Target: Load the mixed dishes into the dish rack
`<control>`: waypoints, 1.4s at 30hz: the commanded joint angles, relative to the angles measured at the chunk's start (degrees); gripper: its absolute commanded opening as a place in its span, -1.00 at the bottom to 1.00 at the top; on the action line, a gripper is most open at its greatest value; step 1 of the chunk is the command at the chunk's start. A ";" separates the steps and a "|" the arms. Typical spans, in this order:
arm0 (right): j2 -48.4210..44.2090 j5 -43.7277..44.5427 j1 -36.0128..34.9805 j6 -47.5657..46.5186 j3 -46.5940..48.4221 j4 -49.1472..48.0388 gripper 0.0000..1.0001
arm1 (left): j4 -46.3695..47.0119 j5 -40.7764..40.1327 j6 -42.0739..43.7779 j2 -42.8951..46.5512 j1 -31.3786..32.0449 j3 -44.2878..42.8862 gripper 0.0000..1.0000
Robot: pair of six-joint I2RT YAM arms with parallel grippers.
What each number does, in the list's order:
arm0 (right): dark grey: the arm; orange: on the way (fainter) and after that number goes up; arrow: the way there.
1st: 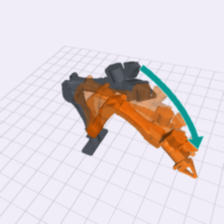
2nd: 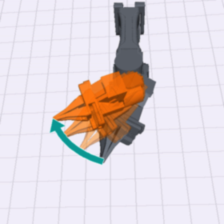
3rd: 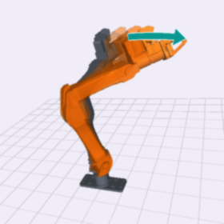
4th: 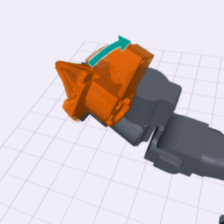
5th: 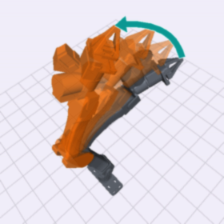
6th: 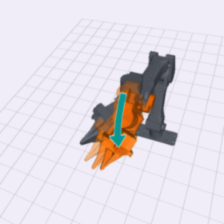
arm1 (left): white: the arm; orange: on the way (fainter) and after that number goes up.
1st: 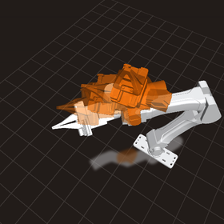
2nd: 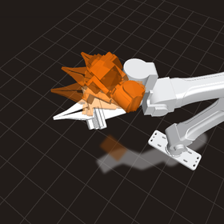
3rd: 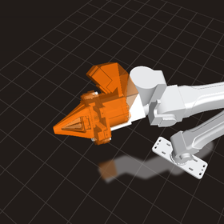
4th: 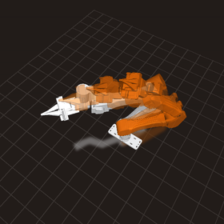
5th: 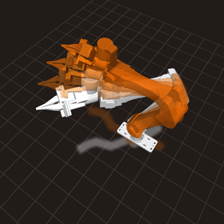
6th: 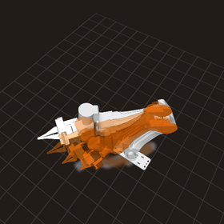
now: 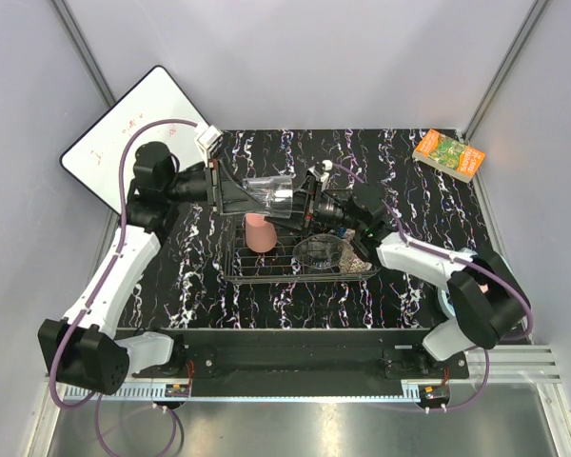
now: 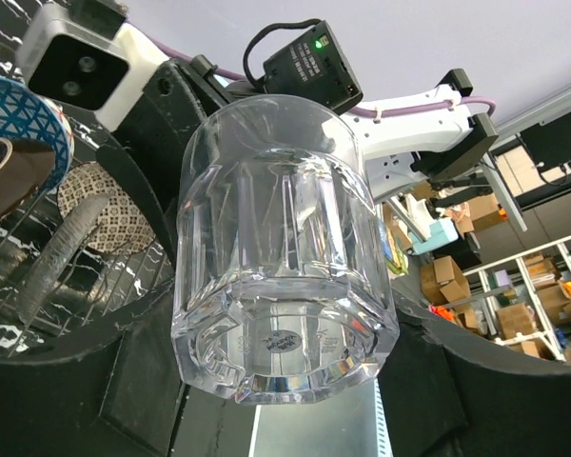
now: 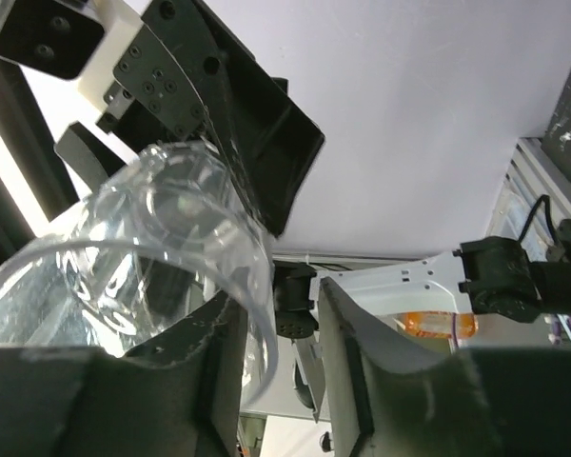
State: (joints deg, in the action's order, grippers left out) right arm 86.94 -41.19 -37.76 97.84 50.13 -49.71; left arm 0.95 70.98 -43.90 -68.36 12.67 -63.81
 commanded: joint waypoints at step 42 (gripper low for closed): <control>-38.68 23.52 17.63 -49.06 4.80 73.44 -0.07 | -58.17 -61.04 56.03 -12.85 19.67 -10.63 -1.00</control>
State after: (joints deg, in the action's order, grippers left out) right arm 50.02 -21.10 -20.08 52.07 55.40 22.59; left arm -60.90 15.86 13.04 -79.55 31.09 -73.45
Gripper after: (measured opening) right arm 0.469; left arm 0.703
